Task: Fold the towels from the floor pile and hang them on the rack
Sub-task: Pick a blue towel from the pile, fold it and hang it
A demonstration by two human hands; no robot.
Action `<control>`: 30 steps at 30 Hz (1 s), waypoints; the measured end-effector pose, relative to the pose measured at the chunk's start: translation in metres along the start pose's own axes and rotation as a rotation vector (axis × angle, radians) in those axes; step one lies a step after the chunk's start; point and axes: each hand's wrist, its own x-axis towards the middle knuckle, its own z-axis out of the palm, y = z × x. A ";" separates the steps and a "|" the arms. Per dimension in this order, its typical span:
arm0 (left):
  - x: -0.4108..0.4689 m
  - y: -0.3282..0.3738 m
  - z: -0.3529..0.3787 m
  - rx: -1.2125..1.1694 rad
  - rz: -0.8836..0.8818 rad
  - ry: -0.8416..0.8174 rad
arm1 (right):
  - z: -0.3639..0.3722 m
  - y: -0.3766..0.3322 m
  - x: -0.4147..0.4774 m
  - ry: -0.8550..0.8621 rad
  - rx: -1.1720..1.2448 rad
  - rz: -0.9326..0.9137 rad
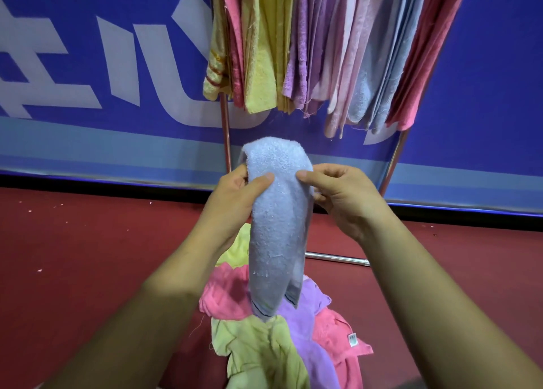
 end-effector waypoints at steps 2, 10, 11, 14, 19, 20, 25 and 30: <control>0.001 0.003 -0.001 -0.047 -0.001 0.001 | 0.000 0.003 0.000 -0.034 -0.014 -0.032; 0.004 0.011 -0.011 -0.127 -0.033 0.016 | 0.001 0.009 -0.001 -0.120 -0.075 -0.042; 0.004 0.010 -0.013 -0.136 -0.041 0.013 | 0.001 0.010 -0.001 -0.102 -0.091 -0.067; 0.003 0.010 -0.014 -0.169 -0.059 -0.007 | 0.005 0.010 0.000 -0.054 -0.076 -0.125; 0.004 0.006 -0.014 -0.233 -0.096 -0.075 | 0.014 0.007 -0.004 0.005 0.062 -0.123; 0.003 0.004 -0.014 -0.223 -0.117 -0.097 | 0.016 0.006 -0.004 0.016 0.094 -0.102; -0.002 -0.010 -0.016 0.050 -0.173 -0.208 | 0.015 0.002 -0.004 0.080 0.202 -0.056; -0.005 -0.011 -0.010 0.054 -0.102 -0.093 | 0.012 0.001 -0.003 0.092 0.221 -0.049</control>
